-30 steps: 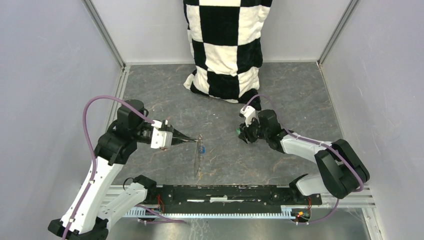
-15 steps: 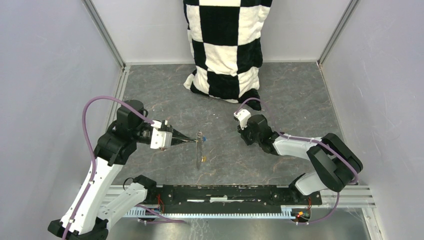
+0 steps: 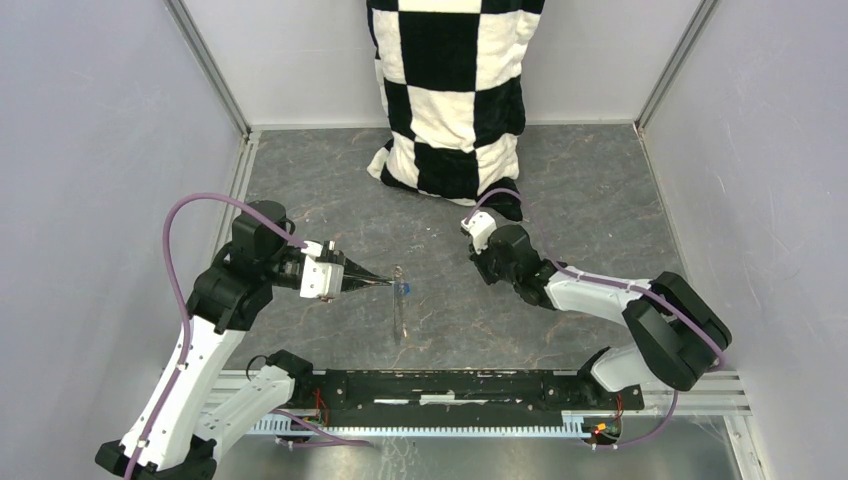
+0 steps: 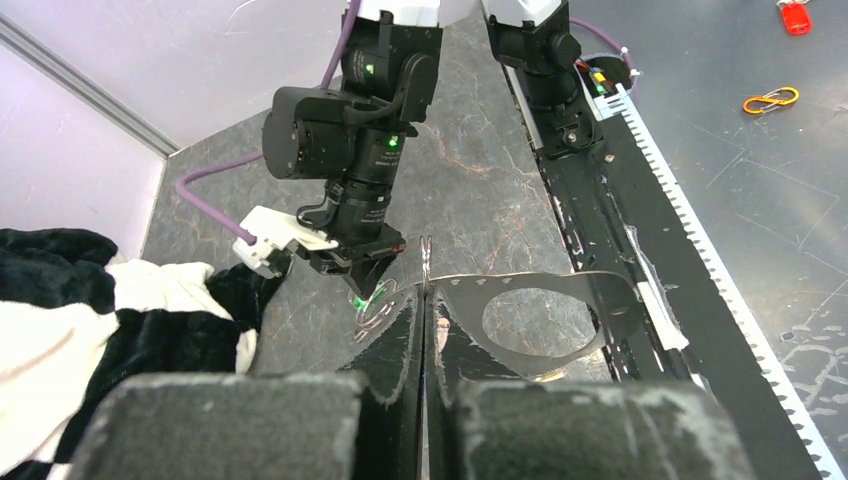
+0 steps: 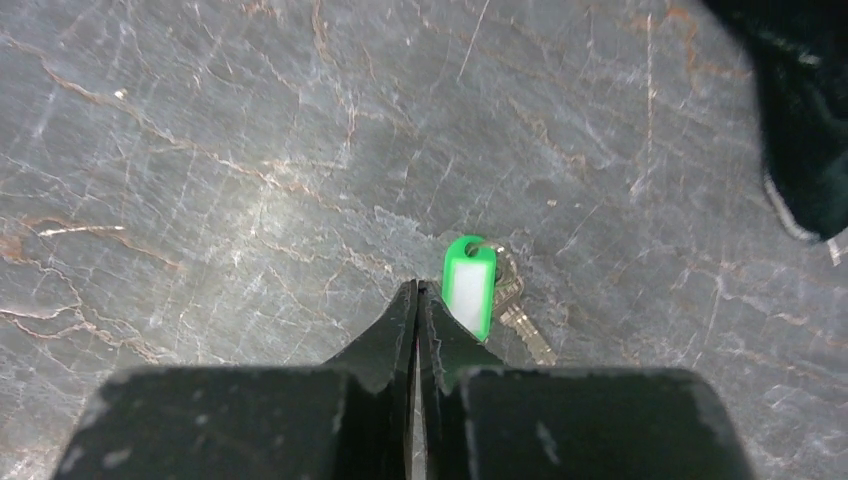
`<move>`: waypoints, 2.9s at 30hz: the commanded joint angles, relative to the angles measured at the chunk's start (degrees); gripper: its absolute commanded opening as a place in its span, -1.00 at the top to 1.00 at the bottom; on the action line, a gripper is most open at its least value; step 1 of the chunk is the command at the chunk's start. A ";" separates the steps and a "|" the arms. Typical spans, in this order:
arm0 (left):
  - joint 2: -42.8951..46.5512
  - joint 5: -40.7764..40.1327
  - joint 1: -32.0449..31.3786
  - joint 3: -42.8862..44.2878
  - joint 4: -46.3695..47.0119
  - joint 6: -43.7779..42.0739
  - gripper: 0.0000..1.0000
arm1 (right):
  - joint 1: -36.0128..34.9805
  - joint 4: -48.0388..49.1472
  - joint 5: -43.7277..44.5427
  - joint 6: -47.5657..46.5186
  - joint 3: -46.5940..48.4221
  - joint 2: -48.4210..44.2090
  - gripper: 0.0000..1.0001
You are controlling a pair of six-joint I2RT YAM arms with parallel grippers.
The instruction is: Put the keys on the keyring
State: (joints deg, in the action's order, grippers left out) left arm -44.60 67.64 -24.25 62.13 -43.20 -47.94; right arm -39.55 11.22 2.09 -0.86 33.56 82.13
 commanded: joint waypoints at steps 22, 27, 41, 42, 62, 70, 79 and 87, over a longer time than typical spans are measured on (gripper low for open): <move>0.50 1.07 -0.10 1.68 -0.64 -0.95 0.95 | 21.18 -15.71 -47.26 -28.72 18.84 14.80 0.13; 0.32 0.65 -0.12 1.83 -3.62 -3.72 0.96 | 21.34 -6.31 -43.89 -24.09 11.24 12.68 0.13; 0.85 1.13 -0.10 1.51 -3.95 -3.21 0.96 | 24.59 -5.78 -46.75 -22.86 12.77 11.17 0.13; 0.83 1.16 -0.12 1.57 -3.99 -3.21 0.96 | 24.78 -6.31 -46.90 -23.03 13.24 11.72 0.14; 0.48 1.11 -0.10 2.11 -4.00 -2.69 0.95 | 25.37 -10.82 -47.45 -23.84 15.79 18.98 0.20; 0.66 0.92 -0.18 2.01 -3.98 -2.33 0.95 | 25.38 -10.86 -48.09 -23.51 15.73 19.75 0.28; 0.83 0.61 -0.14 1.95 -3.92 -2.35 0.95 | 25.43 -10.11 -53.17 -22.34 15.66 21.13 0.72; 0.91 0.57 -0.11 2.02 -4.00 -2.16 0.96 | 25.42 -7.90 -57.18 -20.35 14.47 20.27 0.99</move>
State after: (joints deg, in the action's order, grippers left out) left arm -44.27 67.59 -24.25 62.15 -47.70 -49.47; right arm -14.35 0.73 -51.90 -22.72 47.92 102.83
